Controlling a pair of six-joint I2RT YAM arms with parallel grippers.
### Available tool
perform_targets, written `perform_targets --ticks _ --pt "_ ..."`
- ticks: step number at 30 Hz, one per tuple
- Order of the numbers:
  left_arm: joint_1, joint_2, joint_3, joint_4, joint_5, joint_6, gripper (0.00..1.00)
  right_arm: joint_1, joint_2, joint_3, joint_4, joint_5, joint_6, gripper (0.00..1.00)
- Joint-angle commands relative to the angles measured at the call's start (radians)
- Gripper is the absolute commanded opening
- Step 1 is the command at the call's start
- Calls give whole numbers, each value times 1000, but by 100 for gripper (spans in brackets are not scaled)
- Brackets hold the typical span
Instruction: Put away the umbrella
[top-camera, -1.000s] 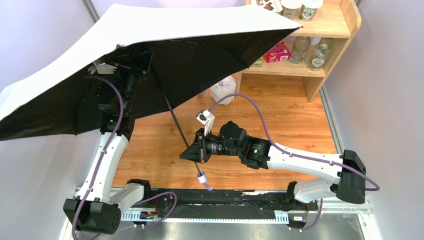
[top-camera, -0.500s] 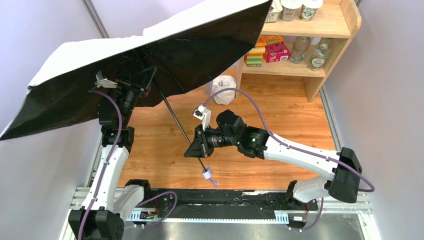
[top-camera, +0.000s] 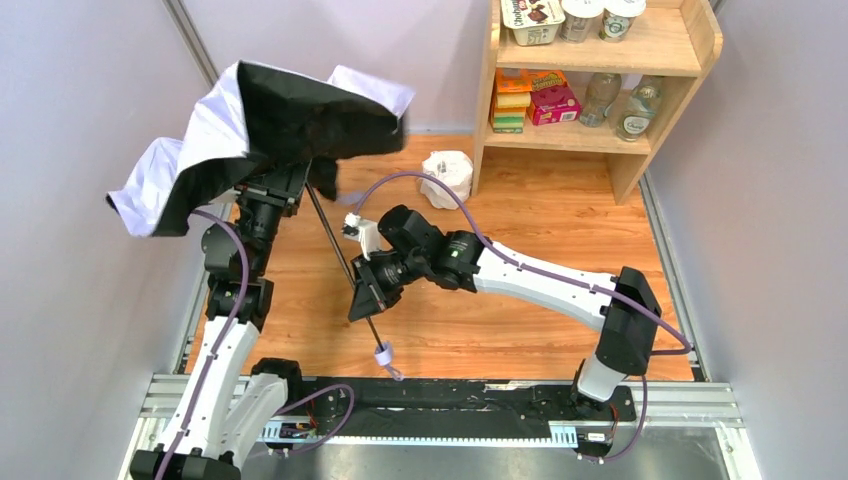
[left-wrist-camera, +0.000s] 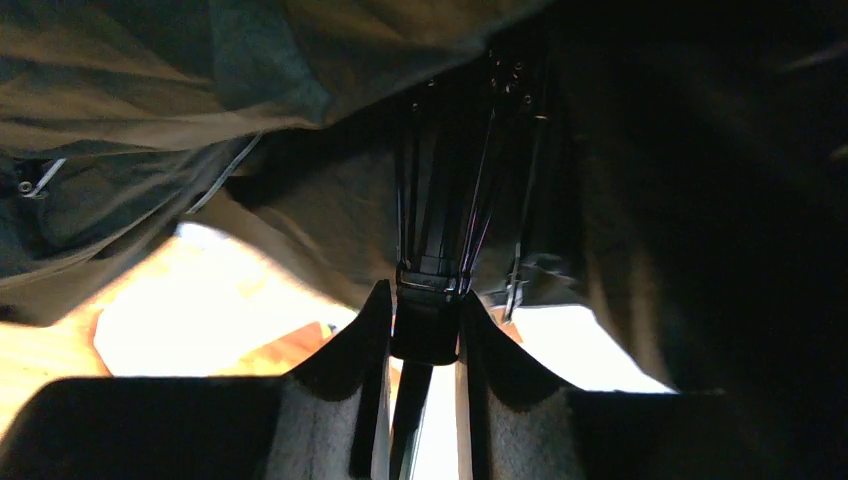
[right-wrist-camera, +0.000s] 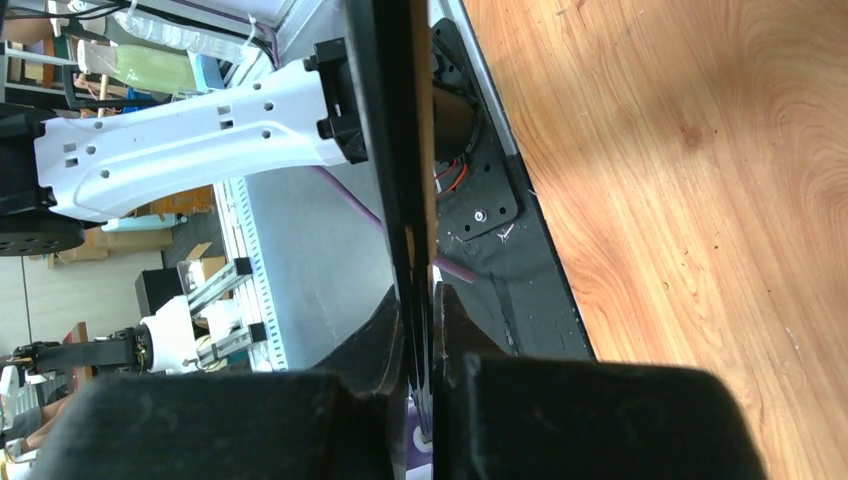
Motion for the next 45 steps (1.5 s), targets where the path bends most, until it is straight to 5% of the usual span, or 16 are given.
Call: perform_targets --ticks 1,8,12,17,20,26,32,40,45 --pt "-96 -85 -50 -243 406 -21 0 -150 -24 245 632 393 83 0" --pt "-112 -109 -147 -191 416 -73 0 -182 108 434 620 421 74 0" --pt "-110 -122 -139 -167 430 -72 0 -183 35 281 667 373 75 0" --pt "-109 -96 89 -507 305 202 42 -182 -145 -30 799 248 153 0" --pt "-104 -47 146 -539 263 257 55 -180 -225 -156 830 179 155 0" --pt "-90 64 171 -354 336 191 58 -180 -329 -242 761 120 83 0" --pt "-89 21 88 -112 494 168 45 -185 -394 -296 710 204 -9 0" --pt "-89 -295 199 -411 564 477 42 -232 -449 -520 949 208 -305 0" --pt "-89 -326 550 -737 273 660 56 -328 -461 -702 1209 -13 -366 0"
